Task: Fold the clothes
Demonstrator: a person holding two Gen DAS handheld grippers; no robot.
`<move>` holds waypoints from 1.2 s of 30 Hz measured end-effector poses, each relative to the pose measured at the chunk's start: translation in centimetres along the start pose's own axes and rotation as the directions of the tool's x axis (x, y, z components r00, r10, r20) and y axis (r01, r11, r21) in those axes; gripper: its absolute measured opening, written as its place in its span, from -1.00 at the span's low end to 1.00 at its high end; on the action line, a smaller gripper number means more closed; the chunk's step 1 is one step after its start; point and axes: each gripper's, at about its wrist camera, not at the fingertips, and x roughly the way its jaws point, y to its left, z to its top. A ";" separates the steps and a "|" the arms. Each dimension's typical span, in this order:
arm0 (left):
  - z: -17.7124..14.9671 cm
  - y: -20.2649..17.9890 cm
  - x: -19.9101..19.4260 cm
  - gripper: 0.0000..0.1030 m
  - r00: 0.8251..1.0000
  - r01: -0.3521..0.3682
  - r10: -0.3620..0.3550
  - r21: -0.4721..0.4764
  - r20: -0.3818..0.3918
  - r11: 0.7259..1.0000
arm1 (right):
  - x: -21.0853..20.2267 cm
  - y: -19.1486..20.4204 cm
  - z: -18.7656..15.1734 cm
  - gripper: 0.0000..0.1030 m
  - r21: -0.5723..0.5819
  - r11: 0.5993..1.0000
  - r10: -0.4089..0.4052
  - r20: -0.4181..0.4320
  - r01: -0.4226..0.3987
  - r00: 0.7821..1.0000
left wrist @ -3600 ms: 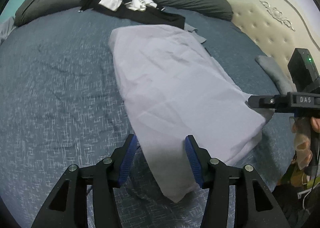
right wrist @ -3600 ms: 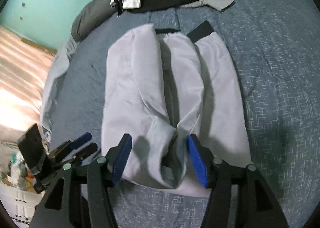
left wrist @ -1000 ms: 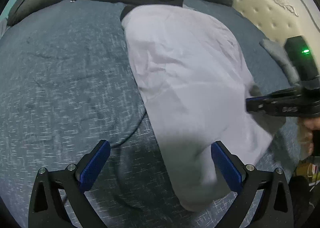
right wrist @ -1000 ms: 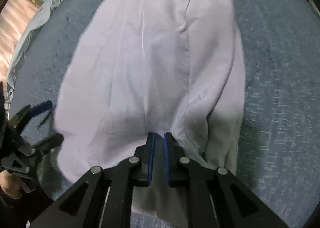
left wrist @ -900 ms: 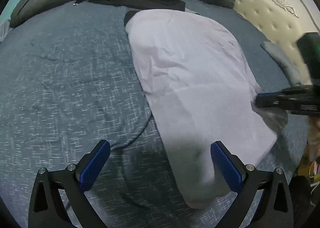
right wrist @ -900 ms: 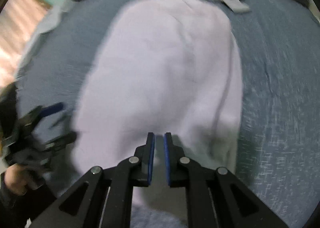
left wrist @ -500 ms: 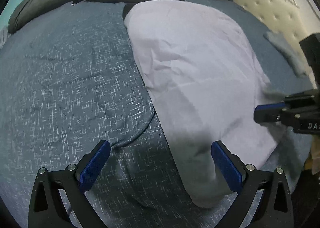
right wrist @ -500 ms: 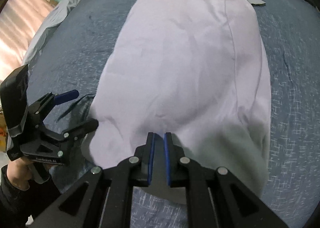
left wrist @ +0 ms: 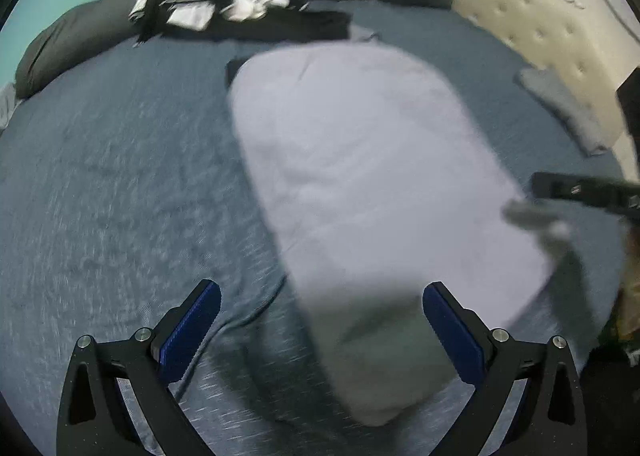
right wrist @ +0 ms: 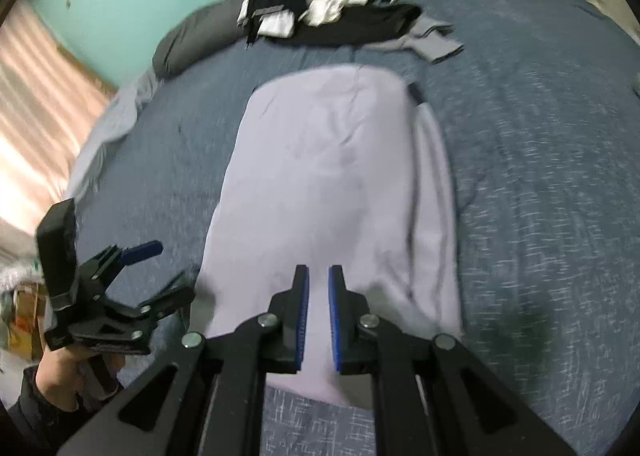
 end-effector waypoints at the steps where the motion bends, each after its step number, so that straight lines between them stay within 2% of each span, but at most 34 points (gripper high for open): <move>1: 0.6 -0.6 0.0 1.00 1.000 0.010 -0.010 0.013 0.001 1.000 | -0.1 -0.3 0.0 -0.82 0.006 1.000 -0.002 0.009 0.002 1.000; 5: 2.2 -3.3 2.3 1.00 0.998 0.026 -0.022 0.066 -0.055 0.998 | -1.2 -2.6 0.2 -0.79 0.031 0.999 -0.017 0.011 0.017 1.000; 7: 2.2 -4.2 4.1 1.00 0.994 0.027 -0.020 0.070 -0.107 0.997 | -1.3 -3.3 0.0 -0.79 0.026 0.999 -0.034 0.002 0.034 0.999; 11: 1.7 -5.0 6.9 1.00 0.987 0.013 0.000 0.081 -0.159 0.997 | -1.7 -4.9 0.2 -0.79 0.005 0.999 -0.049 -0.026 0.049 0.998; 22: 1.2 -5.2 10.0 1.00 0.982 -0.004 0.023 0.102 -0.188 0.995 | -0.3 -6.6 1.6 -0.77 -0.005 0.997 -0.081 -0.075 0.080 0.994; 25: 1.6 -4.8 9.1 1.00 0.983 0.013 0.001 0.077 -0.183 0.997 | -0.6 -6.1 2.0 -0.77 -0.018 0.997 -0.081 -0.075 0.080 0.994; 30: 1.8 -3.1 5.3 1.00 0.988 0.054 -0.049 0.028 -0.147 0.998 | -0.9 -3.9 3.0 -0.77 -0.074 0.996 -0.064 -0.070 0.059 0.995; 34: 1.4 -1.2 3.1 1.00 0.990 0.061 -0.061 -0.003 -0.126 0.998 | 0.7 -1.7 4.6 -0.77 -0.135 0.990 -0.060 -0.087 0.048 0.994; 36: 0.8 -0.6 3.5 1.00 0.988 0.058 -0.061 -0.022 -0.142 0.998 | 2.0 -0.6 5.5 -0.77 -0.163 0.986 -0.058 -0.105 0.041 0.993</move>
